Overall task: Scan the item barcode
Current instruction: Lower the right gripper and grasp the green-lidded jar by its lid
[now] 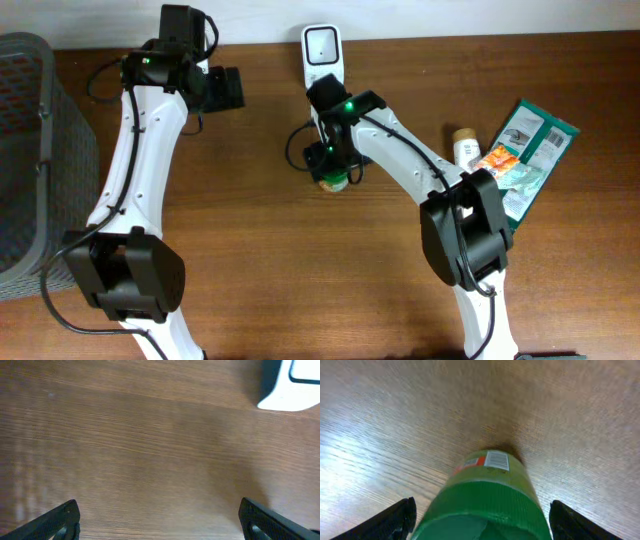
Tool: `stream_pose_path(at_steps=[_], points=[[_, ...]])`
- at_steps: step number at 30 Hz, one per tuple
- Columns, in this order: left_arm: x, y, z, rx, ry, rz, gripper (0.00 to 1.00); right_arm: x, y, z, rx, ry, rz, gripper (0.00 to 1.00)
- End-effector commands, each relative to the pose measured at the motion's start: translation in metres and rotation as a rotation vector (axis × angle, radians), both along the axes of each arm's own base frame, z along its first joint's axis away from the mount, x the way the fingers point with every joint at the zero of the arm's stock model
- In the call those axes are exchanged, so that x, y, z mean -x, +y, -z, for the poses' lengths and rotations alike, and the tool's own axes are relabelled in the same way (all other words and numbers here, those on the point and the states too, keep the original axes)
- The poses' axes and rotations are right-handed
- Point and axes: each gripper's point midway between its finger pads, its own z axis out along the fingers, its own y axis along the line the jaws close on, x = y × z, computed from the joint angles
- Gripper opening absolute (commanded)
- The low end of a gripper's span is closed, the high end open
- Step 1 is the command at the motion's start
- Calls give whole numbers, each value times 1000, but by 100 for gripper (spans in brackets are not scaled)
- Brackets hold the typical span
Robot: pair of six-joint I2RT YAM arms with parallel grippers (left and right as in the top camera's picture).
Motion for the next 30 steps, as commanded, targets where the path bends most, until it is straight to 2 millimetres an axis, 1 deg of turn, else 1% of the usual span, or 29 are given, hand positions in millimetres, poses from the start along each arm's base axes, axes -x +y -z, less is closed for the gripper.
stream_pose_path(at_steps=[1, 3, 4, 5, 8, 9, 10, 11, 12, 14, 16, 17, 19, 20, 23, 25, 26, 27, 28, 29, 30], points=[[0, 12, -2, -55, -9, -46, 99, -1, -7, 1, 38, -10, 27, 72], [0, 12, -2, -55, -9, -46, 99, -1, -12, -6, 49, -6, -6, 66], [0, 12, -2, -55, -9, -46, 99, 0, -13, -9, 55, -2, -26, 64], [0, 12, -2, -55, -9, -46, 99, 1, -14, -14, 61, -1, -48, 59], [0, 12, -2, -55, -9, -46, 99, 4, -15, -33, 71, 9, -88, 58], [0, 12, -2, -55, -9, -46, 99, 3, -14, -41, 73, -5, -145, 59], [0, 12, -2, -55, -9, -46, 99, 1, -9, -47, 63, -36, -254, 60], [0, 12, -2, -55, -9, -46, 99, 1, 0, -52, 30, -64, -391, 65], [0, 12, -2, -56, -9, -46, 99, 1, 7, -53, 10, -97, -544, 65], [0, 12, -2, -55, -9, -46, 99, 3, 14, -55, 0, -158, -826, 63], [0, 12, -2, -55, -9, -46, 99, 6, 16, -55, 2, -201, -1030, 62], [0, 12, -2, -55, -9, -46, 99, 9, 15, -53, 15, -217, -1167, 63], [0, 12, -2, -55, -9, -46, 99, 14, 12, -47, 28, -221, -1338, 70], [0, 12, -2, -55, -10, -46, 99, 15, 8, -42, 33, -218, -1405, 72], [0, 12, -2, -55, -9, -46, 99, 22, -4, -19, 44, -170, -1521, 71], [0, 12, -2, -55, -9, -46, 99, 24, -13, -8, 81, -127, -1533, 72], [0, 12, -2, -55, -9, -46, 99, 23, -14, -8, 90, -125, -1532, 74], [0, 12, -2, -55, -9, -46, 99, 22, -13, -10, 89, -131, -1528, 100], [0, 12, -2, -55, -10, -46, 99, 21, -13, -11, 89, -136, -1519, 98], [0, 12, -2, -55, -9, -46, 99, 18, -11, -17, 93, -146, -1467, 98], [0, 12, -2, -55, -10, -46, 99, 10, -7, -31, 97, -173, -1359, 98]])
